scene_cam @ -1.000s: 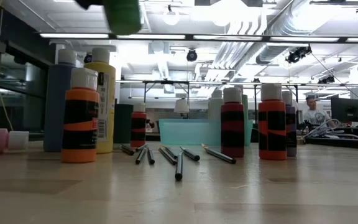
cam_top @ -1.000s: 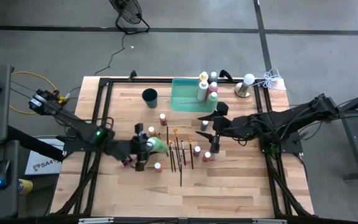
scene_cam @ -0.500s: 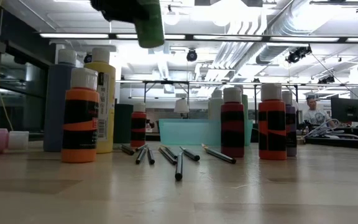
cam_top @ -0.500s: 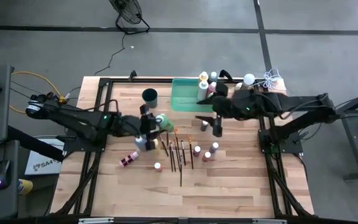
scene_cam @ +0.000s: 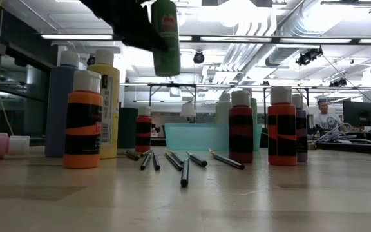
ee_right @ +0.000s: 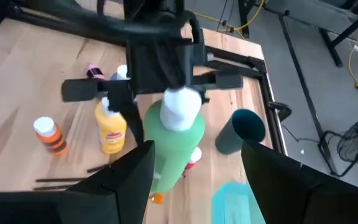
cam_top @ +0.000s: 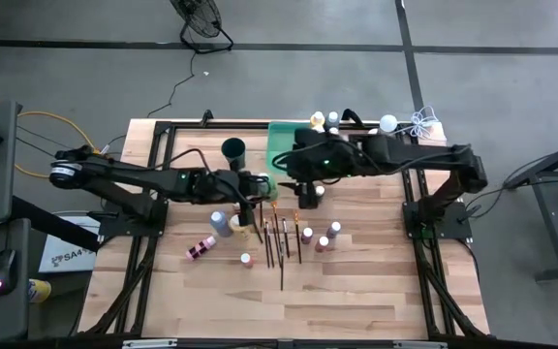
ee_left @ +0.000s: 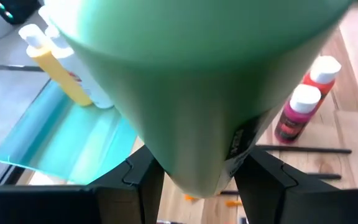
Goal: Pick & Place Paint Supplies
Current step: Put the large green paint bottle into the green bin
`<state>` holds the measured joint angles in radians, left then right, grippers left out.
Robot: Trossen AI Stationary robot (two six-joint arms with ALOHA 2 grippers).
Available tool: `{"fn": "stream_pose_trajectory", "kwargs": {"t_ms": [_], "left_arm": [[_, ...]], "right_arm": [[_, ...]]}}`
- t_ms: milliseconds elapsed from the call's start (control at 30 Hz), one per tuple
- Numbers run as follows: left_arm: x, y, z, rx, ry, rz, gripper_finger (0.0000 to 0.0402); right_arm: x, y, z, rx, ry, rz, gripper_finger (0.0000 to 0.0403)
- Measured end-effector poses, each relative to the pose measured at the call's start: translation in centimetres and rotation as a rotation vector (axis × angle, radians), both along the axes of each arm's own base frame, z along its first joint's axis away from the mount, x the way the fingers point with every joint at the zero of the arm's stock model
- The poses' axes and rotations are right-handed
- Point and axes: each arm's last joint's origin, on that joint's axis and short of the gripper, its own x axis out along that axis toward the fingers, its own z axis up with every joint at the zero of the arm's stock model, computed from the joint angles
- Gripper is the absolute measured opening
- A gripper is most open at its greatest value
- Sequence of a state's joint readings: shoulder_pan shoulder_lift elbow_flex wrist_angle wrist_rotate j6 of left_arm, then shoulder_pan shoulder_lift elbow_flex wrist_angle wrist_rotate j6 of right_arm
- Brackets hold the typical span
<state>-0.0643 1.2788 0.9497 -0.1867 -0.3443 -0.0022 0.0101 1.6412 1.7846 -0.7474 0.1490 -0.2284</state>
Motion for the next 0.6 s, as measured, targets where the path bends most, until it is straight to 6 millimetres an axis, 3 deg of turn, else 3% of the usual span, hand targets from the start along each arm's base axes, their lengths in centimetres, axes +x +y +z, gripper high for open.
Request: {"fn": "stream_pose_trajectory", "kwargs": {"t_ms": [600], "left_arm": [[0.3,-0.1,-0.4,0.005,0.015,-0.005,0.0159]], "right_arm": [[3.5,-0.3,-2.7,0.075,-0.004,0.108,0.0235]]}}
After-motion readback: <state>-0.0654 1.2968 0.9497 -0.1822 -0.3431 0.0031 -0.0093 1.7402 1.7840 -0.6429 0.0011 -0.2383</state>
